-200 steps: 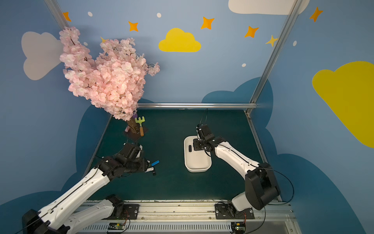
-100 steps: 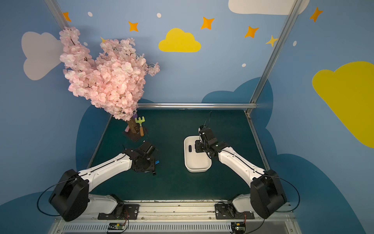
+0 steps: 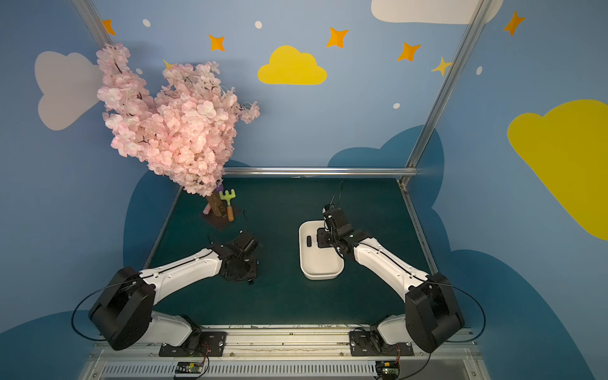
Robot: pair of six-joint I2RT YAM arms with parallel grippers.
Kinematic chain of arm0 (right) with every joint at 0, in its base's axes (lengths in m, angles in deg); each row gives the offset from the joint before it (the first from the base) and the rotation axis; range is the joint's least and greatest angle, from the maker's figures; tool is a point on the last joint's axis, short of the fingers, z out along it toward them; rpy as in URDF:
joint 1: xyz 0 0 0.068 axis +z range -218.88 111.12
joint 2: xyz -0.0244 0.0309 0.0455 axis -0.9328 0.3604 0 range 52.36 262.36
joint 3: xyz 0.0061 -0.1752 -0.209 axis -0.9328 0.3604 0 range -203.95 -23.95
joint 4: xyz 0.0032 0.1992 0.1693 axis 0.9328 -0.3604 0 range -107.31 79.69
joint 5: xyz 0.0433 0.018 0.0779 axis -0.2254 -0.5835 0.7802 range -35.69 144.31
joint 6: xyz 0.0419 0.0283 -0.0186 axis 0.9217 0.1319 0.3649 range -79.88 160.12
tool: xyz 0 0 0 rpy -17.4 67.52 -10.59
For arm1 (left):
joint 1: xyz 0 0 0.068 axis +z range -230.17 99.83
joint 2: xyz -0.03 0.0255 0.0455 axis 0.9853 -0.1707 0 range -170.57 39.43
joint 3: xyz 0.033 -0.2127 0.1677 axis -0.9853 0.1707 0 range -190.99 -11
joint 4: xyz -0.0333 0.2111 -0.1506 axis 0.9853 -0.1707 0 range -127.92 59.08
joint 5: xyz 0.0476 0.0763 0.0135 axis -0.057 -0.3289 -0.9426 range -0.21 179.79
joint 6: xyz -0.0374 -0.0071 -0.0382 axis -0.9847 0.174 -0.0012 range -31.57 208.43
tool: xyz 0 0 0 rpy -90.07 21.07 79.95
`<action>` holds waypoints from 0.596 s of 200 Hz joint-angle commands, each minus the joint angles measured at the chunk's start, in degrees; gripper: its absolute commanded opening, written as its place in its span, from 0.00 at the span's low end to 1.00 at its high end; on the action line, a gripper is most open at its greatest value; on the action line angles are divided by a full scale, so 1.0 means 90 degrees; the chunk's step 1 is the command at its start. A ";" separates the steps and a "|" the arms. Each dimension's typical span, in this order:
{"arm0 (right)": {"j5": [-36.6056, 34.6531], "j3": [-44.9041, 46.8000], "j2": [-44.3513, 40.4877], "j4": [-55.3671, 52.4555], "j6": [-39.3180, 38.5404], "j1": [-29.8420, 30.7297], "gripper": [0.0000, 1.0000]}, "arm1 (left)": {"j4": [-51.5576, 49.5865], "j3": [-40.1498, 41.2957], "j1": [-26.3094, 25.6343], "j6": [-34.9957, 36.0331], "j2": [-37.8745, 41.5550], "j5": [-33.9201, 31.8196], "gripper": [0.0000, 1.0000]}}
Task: Put the usb flash drive into the storage box
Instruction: Pick up the USB flash from the center of the board.
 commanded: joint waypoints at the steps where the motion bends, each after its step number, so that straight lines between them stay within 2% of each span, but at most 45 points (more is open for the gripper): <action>1: -0.0088 -0.0148 0.0106 -0.0022 0.0001 0.0019 0.38 | -0.0310 0.0179 -0.0104 -0.0402 0.0220 -0.0104 0.46; 33: -0.0121 -0.0168 0.0173 -0.0027 -0.0007 0.0018 0.38 | -0.0220 0.0217 -0.0165 -0.0552 -0.0015 -0.0097 0.44; 59: -0.0131 -0.0173 0.0210 -0.0027 -0.0022 0.0018 0.38 | -0.0208 0.0046 -0.0185 -0.0530 -0.0379 -0.0108 0.35; 119: -0.0146 -0.0260 0.0372 -0.0091 -0.0038 0.0028 0.38 | -0.0099 -0.0176 -0.0076 -0.0472 -0.0973 -0.0362 0.35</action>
